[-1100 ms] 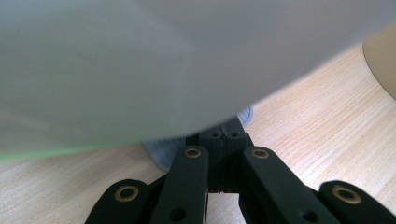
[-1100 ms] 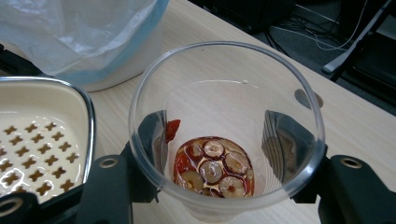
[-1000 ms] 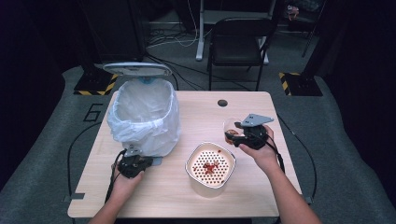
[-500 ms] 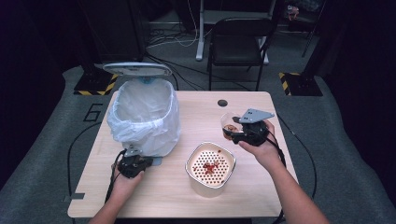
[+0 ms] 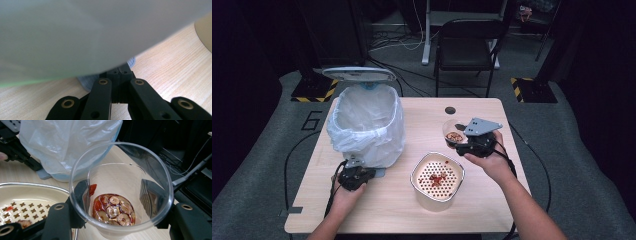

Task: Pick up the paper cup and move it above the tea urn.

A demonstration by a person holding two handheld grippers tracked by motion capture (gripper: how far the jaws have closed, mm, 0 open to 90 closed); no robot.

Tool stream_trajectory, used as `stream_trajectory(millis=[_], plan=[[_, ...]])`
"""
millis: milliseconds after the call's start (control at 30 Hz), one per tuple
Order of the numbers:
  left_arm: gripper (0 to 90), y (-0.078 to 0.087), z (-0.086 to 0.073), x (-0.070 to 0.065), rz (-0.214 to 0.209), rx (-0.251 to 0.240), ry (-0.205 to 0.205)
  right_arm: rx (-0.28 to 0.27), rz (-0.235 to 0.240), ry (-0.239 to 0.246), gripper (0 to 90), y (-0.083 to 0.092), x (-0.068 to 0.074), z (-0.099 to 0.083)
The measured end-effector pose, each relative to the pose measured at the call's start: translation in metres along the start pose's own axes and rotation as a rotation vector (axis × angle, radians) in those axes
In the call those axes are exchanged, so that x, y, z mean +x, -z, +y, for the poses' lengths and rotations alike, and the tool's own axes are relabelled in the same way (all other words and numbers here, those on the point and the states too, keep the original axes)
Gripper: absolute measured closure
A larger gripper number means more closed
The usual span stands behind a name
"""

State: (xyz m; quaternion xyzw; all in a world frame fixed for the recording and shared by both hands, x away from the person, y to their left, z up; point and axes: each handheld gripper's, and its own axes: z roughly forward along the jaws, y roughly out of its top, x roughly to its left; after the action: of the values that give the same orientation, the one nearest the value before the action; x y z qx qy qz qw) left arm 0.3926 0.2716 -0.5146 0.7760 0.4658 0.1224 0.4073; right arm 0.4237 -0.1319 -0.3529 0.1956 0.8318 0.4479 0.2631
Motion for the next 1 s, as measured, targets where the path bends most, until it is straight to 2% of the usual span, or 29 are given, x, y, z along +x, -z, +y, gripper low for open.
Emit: stream_trajectory(millis=[267,533,767,1000], plan=[[90.0,0.000,0.000,0.000,0.000,0.003,0.000,-0.002,0.018,0.069,41.8,-0.008,0.006,-0.003],[90.0,0.000,0.000,0.000,0.005,-0.004,0.009,0.001,0.038,0.164,41.8,-0.009,0.019,-0.003],[90.0,0.000,0.000,0.000,0.004,-0.004,0.010,0.008,0.005,0.292,42.0,-0.007,0.034,-0.003],[90.0,0.000,0.000,-0.001,0.008,-0.002,0.006,0.009,-0.023,0.379,42.2,-0.006,0.043,-0.006]])
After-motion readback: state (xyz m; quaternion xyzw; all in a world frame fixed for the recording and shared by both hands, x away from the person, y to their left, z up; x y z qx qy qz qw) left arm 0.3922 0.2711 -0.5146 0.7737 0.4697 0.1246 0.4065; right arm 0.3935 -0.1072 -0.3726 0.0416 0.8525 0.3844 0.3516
